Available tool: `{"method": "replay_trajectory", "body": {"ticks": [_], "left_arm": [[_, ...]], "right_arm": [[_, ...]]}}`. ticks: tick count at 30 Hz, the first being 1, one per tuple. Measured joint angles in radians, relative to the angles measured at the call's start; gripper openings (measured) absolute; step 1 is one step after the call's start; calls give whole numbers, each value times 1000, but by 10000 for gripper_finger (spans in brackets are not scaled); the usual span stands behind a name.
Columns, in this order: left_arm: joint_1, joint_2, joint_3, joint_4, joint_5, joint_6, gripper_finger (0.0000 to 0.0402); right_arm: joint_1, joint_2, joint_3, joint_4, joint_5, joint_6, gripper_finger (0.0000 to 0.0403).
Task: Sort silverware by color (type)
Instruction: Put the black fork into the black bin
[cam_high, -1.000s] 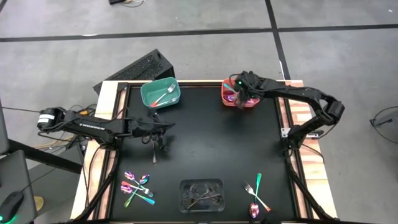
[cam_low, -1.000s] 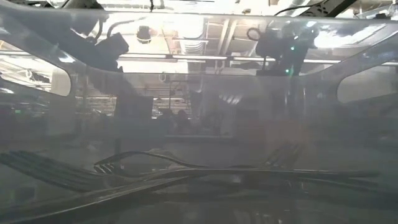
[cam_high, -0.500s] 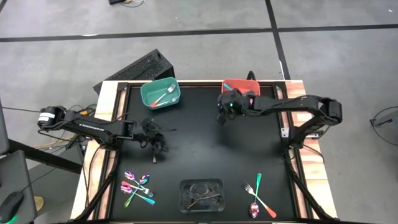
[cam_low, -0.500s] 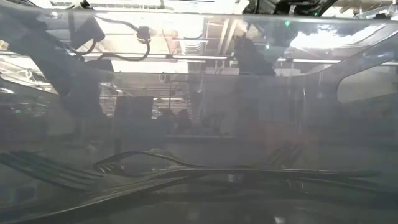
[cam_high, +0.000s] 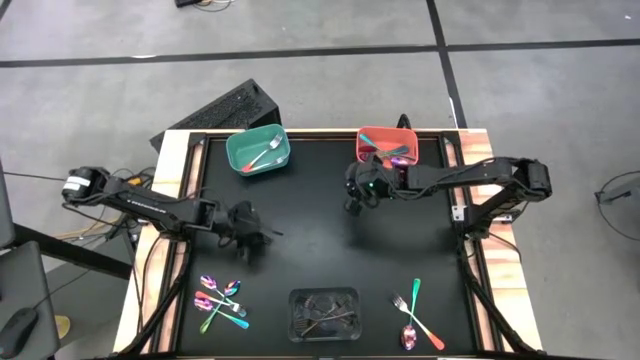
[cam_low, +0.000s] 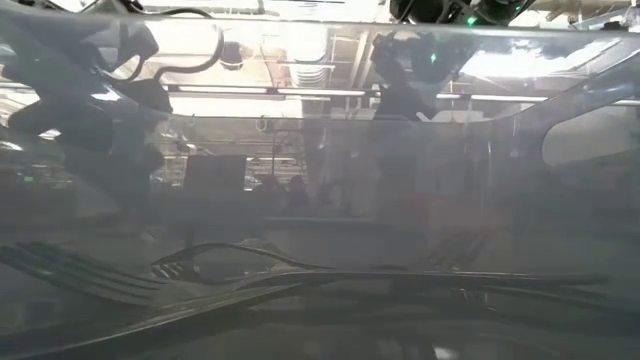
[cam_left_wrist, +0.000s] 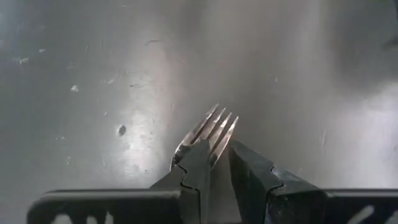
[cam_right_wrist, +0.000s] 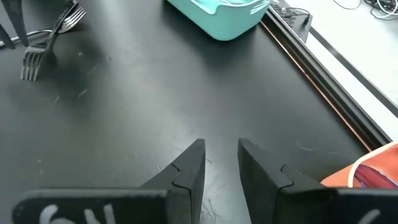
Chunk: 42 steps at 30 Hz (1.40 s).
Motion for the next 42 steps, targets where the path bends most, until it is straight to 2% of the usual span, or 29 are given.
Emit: {"method": "replay_trajectory", "body": {"ticks": [3,7,13,18,30,37,42], "left_arm": [[-20,2,0,-1,-47,10,65],[-33,2,0,-7,-84,9,107],[-43,2,0,-42,-71,37,177],[-42,22,0,-76,-71,123,190],[-13,162,5,13,-133,143,148],[-12,160,4,72,-155,168,67],[-8,160,34,153,-276,167,6]], "right_arm": [[-1,0,0,1,1,1,113],[0,0,0,1,1,18,113],[0,0,0,0,1,18,113],[0,0,0,0,1,19,113],[27,0,0,0,1,27,113],[69,0,0,16,-1,97,113],[134,44,-8,197,-2,132,113]]}}
